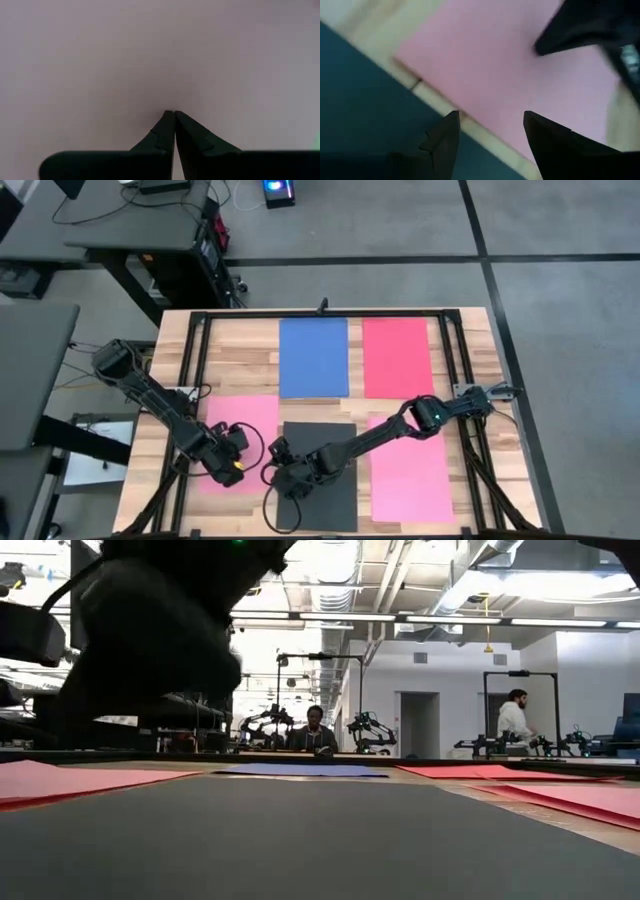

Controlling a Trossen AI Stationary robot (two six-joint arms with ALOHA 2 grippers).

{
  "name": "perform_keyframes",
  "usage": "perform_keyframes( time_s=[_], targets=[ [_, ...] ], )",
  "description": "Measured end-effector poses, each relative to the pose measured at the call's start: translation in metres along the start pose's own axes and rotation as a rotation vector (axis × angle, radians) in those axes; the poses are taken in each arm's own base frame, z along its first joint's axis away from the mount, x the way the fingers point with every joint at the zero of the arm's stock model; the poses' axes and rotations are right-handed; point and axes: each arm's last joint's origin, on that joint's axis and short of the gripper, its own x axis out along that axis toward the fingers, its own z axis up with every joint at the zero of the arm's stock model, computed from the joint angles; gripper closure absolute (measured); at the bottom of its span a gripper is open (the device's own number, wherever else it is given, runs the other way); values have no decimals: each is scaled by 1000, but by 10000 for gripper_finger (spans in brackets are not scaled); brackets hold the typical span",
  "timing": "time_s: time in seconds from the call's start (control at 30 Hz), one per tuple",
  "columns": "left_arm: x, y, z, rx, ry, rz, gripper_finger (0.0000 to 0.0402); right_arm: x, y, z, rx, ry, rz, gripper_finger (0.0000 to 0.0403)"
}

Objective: Organize paper
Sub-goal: Stack the pink paper on top of the pink paper

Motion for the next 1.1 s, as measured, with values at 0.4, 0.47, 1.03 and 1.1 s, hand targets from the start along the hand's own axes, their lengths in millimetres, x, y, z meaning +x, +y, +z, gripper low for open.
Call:
perform_keyframes(
  time_s=[0.4,0.47,1.03,1.1],
  targets=[
    [5,7,10,5,-26,27,402,19,10,-13,-20,57,18,194],
    [5,7,11,12,-28,26,402,19,10,-13,-20,57,19,194],
    [6,5,17,47,-61,-7,402,21,5,-9,39,21,-36,194],
    [6,6,16,48,-58,-4,402,20,7,-9,37,22,-32,194]
  ],
)
